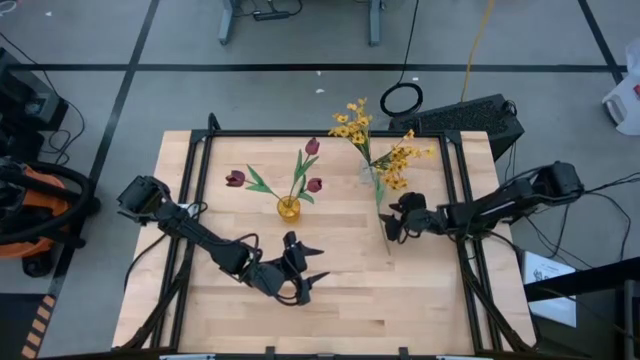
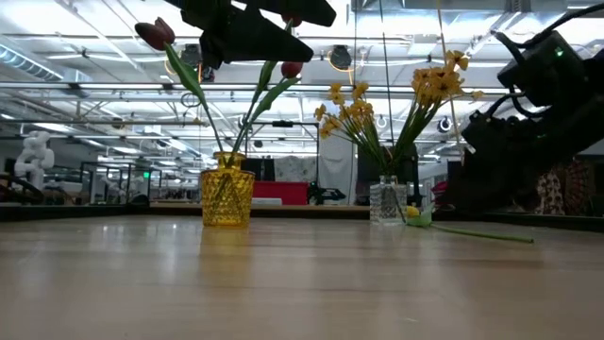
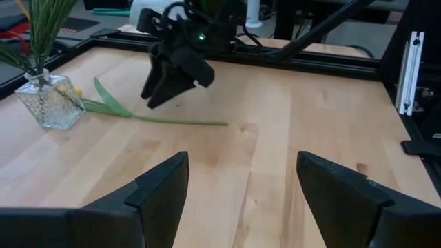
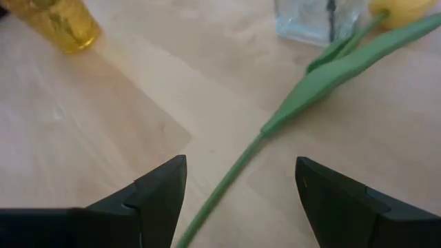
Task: Sort flowers into vase by color
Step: Adjust the transparent vase
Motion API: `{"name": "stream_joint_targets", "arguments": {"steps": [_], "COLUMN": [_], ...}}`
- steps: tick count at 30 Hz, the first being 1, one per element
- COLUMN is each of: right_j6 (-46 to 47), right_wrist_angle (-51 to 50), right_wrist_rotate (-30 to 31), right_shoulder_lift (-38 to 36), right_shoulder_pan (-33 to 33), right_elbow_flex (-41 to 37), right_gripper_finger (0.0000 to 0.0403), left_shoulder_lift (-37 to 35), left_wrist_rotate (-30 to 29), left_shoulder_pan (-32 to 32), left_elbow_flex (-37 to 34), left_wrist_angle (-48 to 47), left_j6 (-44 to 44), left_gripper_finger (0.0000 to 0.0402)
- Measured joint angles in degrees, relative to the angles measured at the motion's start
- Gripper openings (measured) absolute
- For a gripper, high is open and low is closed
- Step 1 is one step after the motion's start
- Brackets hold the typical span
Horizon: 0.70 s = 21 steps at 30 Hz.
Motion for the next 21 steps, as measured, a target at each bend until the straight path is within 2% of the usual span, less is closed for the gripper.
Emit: {"name": "stream_joint_targets", "arguments": {"steps": [9,12,15,21], "right_j6": [-5.41,-0.73,5.96,9.48], "right_wrist_angle": [-2.22,-11.06,-19.48,-20.89], "right_wrist_rotate": [8.09,12.35,13.50,14.54], "right_shoulder_lift": [10.40,14.02,17.06,21.36], "right_shoulder_pan": [4.05,4.91,5.93,7.03], "right_elbow_flex": [8.99,12.89,15.50,17.31], "right_gripper_finger": [0.0263,0.0258,0.0247,0.0222], "left_shoulder_lift": [0.00,0.00,0.00,0.00], "left_wrist_rotate": [1.44,1.46,1.49,1.55], "left_shoulder_pan": [1.00,1.00,0.91,0.89], "left_elbow_flex": [0.00,0.00,0.00,-0.02], "left_wrist_angle": [0.02,-0.03,-0.20,-0.59], "left_j6": [0.24,0.21,0.22,0.21], "left_gripper_finger": [0.0276,0.0276,0.0276,0.0276]}}
